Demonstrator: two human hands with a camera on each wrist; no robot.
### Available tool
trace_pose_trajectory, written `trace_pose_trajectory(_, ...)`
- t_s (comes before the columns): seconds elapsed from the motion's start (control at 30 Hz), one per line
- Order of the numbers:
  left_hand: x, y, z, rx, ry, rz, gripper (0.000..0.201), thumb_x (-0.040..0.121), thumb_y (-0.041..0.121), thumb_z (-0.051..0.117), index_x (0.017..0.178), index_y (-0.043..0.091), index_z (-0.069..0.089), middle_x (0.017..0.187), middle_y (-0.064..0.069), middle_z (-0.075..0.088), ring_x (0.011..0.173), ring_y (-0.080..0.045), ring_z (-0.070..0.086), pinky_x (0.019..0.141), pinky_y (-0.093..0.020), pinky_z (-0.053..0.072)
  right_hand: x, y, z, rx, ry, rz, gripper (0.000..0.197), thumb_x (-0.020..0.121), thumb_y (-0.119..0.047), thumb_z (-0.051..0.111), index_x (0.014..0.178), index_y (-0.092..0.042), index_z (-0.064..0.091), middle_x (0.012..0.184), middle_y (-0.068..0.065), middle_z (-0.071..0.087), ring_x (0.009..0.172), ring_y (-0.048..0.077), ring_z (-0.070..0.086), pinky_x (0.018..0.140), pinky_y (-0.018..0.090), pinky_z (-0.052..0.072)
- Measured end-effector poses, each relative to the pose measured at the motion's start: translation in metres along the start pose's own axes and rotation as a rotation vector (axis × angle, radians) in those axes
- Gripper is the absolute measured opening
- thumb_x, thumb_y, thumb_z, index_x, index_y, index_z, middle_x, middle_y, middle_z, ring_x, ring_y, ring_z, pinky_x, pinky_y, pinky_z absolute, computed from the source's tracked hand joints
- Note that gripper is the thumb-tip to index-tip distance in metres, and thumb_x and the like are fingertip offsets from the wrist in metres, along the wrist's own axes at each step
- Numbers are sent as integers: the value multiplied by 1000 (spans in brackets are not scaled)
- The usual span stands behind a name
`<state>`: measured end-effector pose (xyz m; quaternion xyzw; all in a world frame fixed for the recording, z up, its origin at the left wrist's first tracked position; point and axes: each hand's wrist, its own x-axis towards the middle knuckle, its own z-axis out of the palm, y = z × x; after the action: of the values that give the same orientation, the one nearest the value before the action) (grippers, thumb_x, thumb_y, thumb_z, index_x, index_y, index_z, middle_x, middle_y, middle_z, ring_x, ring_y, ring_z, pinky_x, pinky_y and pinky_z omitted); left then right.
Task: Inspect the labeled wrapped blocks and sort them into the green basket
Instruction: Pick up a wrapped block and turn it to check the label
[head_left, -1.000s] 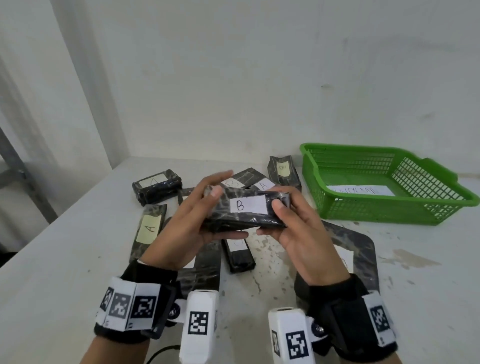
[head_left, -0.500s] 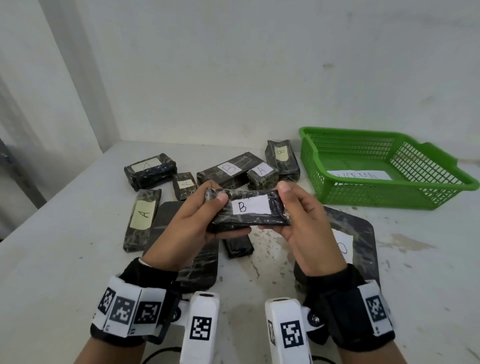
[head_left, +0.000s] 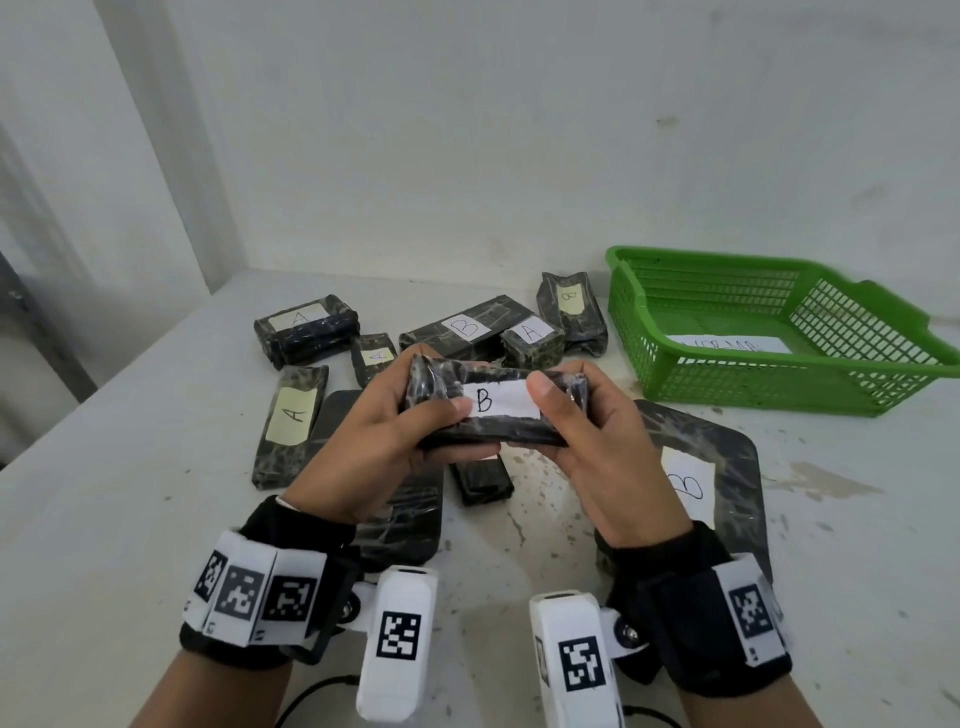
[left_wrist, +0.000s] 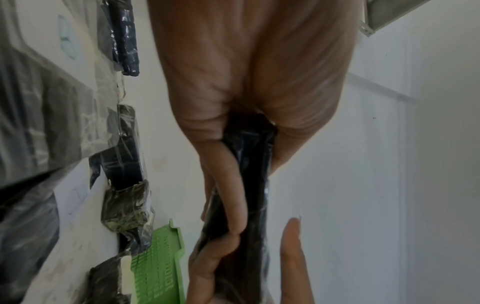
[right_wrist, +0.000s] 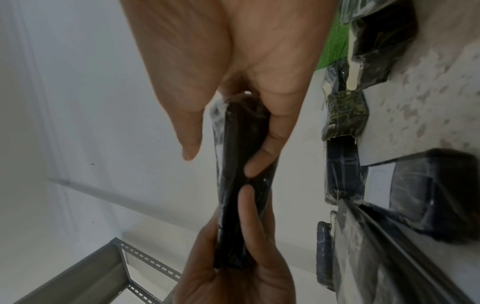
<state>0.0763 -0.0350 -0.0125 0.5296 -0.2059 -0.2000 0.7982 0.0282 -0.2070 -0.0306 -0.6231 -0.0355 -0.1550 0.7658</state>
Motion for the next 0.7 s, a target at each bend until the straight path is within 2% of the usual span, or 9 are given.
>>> trace_pose_trajectory(0.07, -1, 1, -1, -12, -33, 8, 42, 73, 4, 67, 111, 1, 49, 102, -12, 71, 91, -27, 73, 67, -32, 61, -2, -2, -1, 20, -13, -44, 21, 79, -26, 73, 79, -13, 57, 74, 2, 60, 71, 16, 64, 63, 28, 56)
trace_pose_trajectory(0.2, -3, 0, -1, -8, -84, 9, 49, 74, -3, 62, 119, -1, 45, 103, -9, 74, 95, -27, 72, 68, -28, 60, -3, -5, 1, -10, 29, -109, 20, 80, -19, 66, 79, -7, 51, 76, 16, 51, 60, 15, 61, 51, 25, 52)
trace_pose_trajectory(0.3, -3, -1, 0, -25, -71, 10, 46, 74, -4, 60, 118, -2, 46, 99, -8, 74, 93, -26, 73, 67, -26, 60, -3, -3, 0, -21, 24, -93, 20, 80, -21, 68, 81, -9, 52, 75, 13, 48, 62, 15, 60, 53, 25, 53)
trace_pose_trajectory(0.37, -3, -1, 0, -27, -55, 16, 41, 73, -3, 61, 112, 2, 50, 97, -6, 75, 90, -24, 73, 66, -25, 60, -2, -3, -2, 21, -33, -54, 25, 80, -22, 75, 85, -11, 54, 77, 6, 54, 70, 14, 64, 60, 26, 56)
trace_pose_trajectory(0.43, -3, 0, -1, -42, -63, 30, 45, 69, -1, 70, 110, 4, 51, 97, -5, 75, 90, -24, 74, 66, -24, 60, -3, -4, -5, 63, -102, -18, 32, 75, -19, 78, 91, -10, 52, 80, 1, 63, 78, 15, 67, 66, 26, 57)
trace_pose_trajectory(0.5, -3, 0, -1, -57, -87, 26, 56, 64, 3, 75, 114, 3, 50, 100, -6, 75, 92, -24, 73, 67, -25, 59, -3, -8, -6, 52, -124, -18, 32, 71, -13, 73, 94, -8, 50, 79, -1, 67, 77, 14, 67, 66, 25, 57)
trace_pose_trajectory(0.53, -2, 0, -1, -59, -92, 20, 56, 64, -1, 74, 115, 3, 50, 100, -6, 75, 93, -24, 73, 68, -25, 59, -3, -8, -7, 36, -120, -33, 31, 72, -11, 71, 94, -6, 49, 79, 0, 67, 75, 14, 66, 63, 25, 56)
trace_pose_trajectory(0.6, -2, -2, -2, -55, -86, 7, 49, 69, -7, 66, 114, 5, 52, 100, -5, 75, 93, -24, 73, 68, -24, 59, -3, -7, -6, 13, -101, -56, 29, 73, -8, 70, 93, -5, 49, 77, -1, 67, 70, 13, 65, 59, 24, 55)
trace_pose_trajectory(0.7, 0, -2, -4, -54, -82, 14, 48, 69, -7, 63, 115, 3, 51, 100, -7, 74, 92, -25, 73, 67, -24, 59, -4, -4, -2, -20, -76, -66, 30, 77, -8, 73, 96, -4, 50, 83, 1, 69, 76, 13, 67, 61, 24, 55)
